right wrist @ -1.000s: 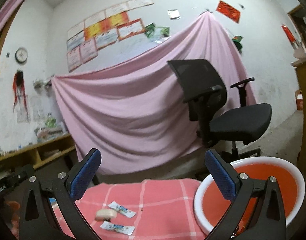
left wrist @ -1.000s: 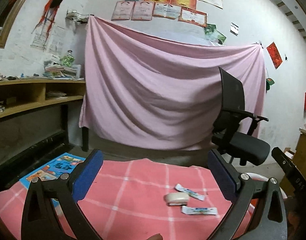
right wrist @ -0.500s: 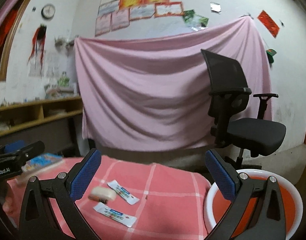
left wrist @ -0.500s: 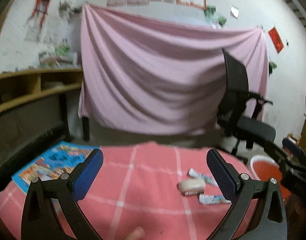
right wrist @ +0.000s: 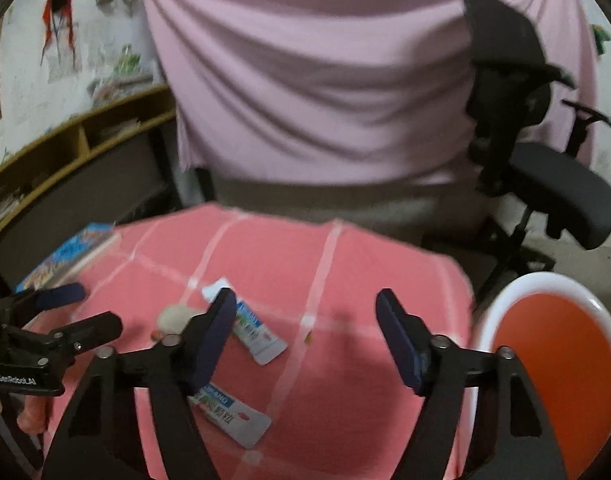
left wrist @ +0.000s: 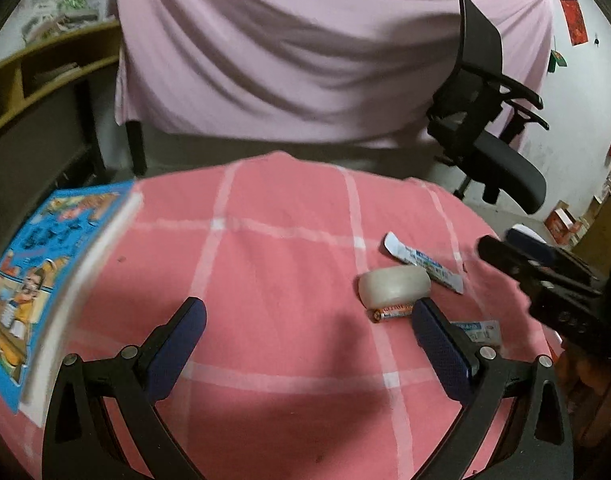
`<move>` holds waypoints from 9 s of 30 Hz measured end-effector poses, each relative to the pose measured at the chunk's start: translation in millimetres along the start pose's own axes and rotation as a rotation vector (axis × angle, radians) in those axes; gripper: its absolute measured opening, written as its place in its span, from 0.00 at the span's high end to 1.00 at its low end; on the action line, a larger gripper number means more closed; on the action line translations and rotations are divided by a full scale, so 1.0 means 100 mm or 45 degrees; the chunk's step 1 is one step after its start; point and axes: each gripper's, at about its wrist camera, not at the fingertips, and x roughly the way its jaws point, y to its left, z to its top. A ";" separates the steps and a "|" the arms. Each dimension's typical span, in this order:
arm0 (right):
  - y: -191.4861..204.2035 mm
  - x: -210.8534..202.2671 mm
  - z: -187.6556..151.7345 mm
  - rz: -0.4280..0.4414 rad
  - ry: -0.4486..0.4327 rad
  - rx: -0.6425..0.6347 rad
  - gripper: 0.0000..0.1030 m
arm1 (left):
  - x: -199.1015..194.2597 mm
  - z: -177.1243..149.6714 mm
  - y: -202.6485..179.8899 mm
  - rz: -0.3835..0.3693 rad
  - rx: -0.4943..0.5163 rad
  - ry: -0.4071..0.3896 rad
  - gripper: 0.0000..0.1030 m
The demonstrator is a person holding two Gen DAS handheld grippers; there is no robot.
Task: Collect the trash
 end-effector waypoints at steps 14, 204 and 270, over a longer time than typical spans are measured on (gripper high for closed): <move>0.22 0.33 -0.05 0.125 0.251 -0.106 0.71 | 0.01 0.03 -0.08 -0.050 0.015 0.041 0.03; -0.60 -1.58 -0.30 -0.214 -0.779 0.347 0.00 | -1.33 -0.05 -0.70 0.195 0.092 -0.792 0.02; -0.21 -0.03 -0.22 0.042 0.214 0.121 0.94 | 0.13 0.12 -0.20 -0.050 0.159 0.092 0.21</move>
